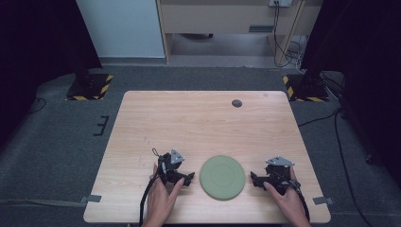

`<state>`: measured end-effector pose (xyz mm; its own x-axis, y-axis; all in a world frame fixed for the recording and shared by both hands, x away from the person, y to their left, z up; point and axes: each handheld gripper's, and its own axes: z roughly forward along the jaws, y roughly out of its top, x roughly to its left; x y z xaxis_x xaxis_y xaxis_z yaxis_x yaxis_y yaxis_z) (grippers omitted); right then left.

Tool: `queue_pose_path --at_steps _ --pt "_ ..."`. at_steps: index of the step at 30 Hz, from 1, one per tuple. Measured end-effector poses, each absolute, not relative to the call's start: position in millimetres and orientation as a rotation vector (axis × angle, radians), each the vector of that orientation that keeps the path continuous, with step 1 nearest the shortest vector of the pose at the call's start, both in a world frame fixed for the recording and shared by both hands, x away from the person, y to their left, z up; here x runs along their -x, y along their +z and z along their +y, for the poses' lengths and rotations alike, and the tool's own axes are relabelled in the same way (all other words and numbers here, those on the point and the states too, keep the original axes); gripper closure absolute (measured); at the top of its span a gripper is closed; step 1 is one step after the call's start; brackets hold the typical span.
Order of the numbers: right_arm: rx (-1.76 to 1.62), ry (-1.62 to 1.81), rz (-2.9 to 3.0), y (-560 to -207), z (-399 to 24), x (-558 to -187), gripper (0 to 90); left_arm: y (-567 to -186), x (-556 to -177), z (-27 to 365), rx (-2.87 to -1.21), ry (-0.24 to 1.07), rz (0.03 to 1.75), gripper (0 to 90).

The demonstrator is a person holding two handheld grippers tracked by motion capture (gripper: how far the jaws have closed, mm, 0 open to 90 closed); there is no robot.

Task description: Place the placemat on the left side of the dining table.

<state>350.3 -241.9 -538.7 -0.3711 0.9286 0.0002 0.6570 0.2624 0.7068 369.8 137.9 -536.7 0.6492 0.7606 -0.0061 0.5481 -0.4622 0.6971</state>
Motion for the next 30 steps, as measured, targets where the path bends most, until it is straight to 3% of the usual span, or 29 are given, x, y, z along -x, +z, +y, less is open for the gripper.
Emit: queue_pose_path --at_steps 16,30 --pt "-1.414 0.895 2.150 -538 -242 -351 3.8 -536 -366 136 -2.166 0.417 1.039 0.0" --pt "-1.303 0.997 2.238 -531 -229 -334 4.9 -525 -337 120 -2.148 0.390 0.862 3.1"
